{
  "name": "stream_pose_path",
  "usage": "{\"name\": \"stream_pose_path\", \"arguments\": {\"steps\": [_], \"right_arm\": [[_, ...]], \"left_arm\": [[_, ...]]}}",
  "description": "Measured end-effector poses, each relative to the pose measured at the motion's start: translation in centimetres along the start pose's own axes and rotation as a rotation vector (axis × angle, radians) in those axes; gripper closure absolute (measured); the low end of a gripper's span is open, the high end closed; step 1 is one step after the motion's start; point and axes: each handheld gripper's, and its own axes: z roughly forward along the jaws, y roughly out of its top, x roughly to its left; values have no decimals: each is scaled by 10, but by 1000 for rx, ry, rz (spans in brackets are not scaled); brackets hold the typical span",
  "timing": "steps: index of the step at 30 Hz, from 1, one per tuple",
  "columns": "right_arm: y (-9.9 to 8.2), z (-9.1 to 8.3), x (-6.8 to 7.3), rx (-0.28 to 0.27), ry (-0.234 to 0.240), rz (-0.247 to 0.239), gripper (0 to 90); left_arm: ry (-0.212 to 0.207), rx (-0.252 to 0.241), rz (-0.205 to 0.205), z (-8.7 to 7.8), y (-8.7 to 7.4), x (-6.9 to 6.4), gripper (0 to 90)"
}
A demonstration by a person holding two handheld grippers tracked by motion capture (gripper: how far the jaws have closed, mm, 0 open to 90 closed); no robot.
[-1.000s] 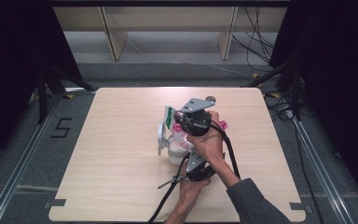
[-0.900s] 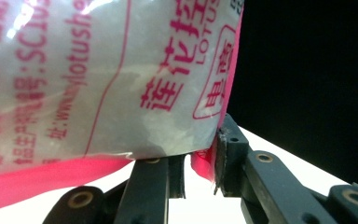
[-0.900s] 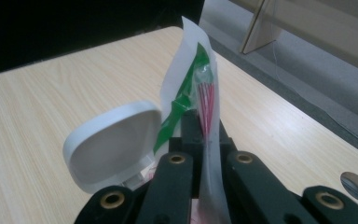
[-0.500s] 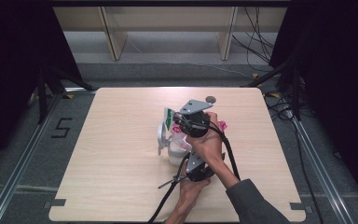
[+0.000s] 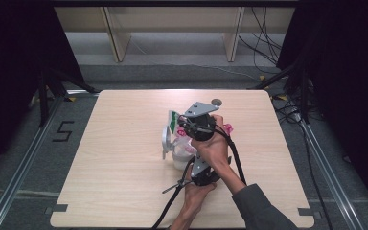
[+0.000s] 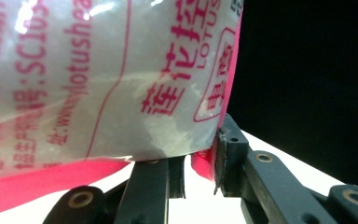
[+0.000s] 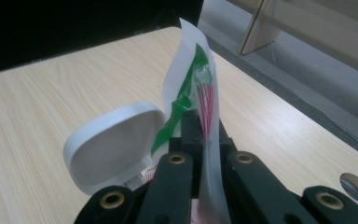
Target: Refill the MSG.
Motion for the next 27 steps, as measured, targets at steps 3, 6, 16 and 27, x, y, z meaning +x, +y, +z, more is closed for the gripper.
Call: {"name": "stream_pose_path", "arguments": {"steps": [3, 6, 16, 27], "right_arm": [[0, 1, 0, 10, 4, -19, 900], [0, 0, 0, -7, -2, -6, 900], [0, 2, 0, 0, -3, -13, 900], [0, 3, 0, 15, 1, -25, 900]], "left_arm": [[-1, -9, -1, 1, -1, -1, 760], [-1, 0, -2, 0, 0, -1, 760], [-4, -8, 3, 1, 0, -1, 760], [17, 21, 12, 0, 1, -2, 760]]}}
